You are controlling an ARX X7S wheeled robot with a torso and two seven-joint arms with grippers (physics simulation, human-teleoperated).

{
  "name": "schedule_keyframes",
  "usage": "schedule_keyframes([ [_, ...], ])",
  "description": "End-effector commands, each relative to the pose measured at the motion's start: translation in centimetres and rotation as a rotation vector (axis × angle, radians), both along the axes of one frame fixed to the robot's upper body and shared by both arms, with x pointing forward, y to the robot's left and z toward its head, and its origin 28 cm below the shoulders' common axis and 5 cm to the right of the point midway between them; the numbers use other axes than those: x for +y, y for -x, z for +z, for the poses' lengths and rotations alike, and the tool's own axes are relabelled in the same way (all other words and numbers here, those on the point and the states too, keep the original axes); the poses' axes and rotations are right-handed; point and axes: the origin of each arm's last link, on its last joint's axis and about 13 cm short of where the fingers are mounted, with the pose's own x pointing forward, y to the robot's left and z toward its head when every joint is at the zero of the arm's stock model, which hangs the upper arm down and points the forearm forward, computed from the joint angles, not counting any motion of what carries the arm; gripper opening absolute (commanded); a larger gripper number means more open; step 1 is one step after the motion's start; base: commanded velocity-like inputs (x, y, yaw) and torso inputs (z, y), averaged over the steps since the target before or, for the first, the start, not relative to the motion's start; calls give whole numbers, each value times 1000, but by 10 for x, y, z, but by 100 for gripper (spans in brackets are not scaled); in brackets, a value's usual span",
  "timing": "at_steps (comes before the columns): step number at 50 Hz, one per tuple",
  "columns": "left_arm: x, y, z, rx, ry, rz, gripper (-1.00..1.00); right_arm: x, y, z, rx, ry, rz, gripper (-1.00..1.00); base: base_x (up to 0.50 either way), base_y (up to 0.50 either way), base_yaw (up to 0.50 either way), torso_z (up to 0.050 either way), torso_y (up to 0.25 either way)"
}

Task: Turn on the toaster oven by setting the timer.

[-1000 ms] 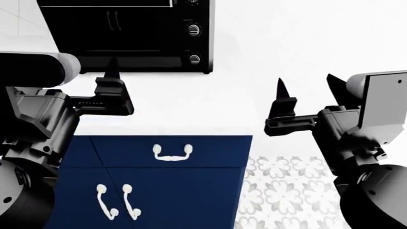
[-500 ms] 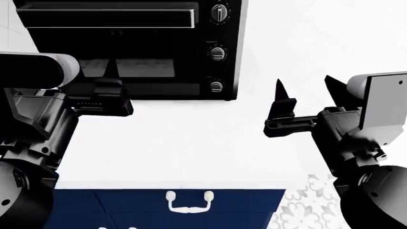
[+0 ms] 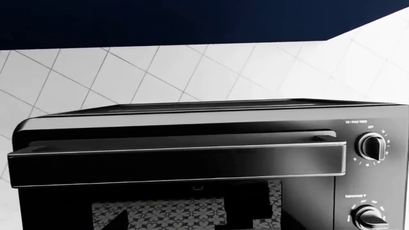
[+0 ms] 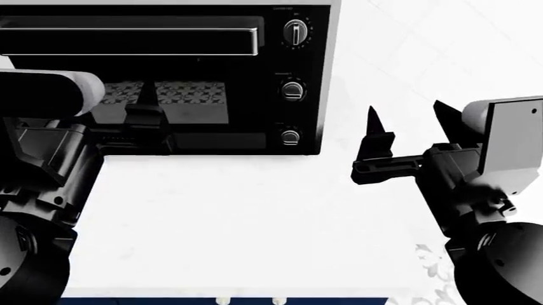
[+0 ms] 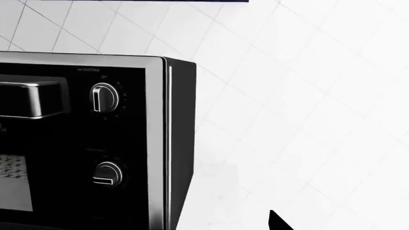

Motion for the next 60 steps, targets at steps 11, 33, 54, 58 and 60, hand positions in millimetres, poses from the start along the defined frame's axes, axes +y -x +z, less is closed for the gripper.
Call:
schedule_keyframes([
  [11, -1, -1, 0, 0, 0, -2, 100, 13, 26, 54, 191, -1, 105, 100, 0, 0, 0, 0, 0],
  [33, -1, -1, -1, 2, 10, -5, 100, 49, 14, 97, 203, -10, 1, 100, 0, 0, 0, 0, 0],
  [54, 0, 0, -2, 6, 18, -1, 100, 81, 2, 111, 236, -46, -11, 100, 0, 0, 0, 0, 0],
  [58, 0, 0, -3, 8, 18, -2, 100, 83, -3, 107, 257, -58, -34, 100, 0, 0, 0, 0, 0],
  [60, 0, 0, -3, 9, 18, -3, 100, 85, -3, 106, 265, -66, -38, 100, 0, 0, 0, 0, 0],
])
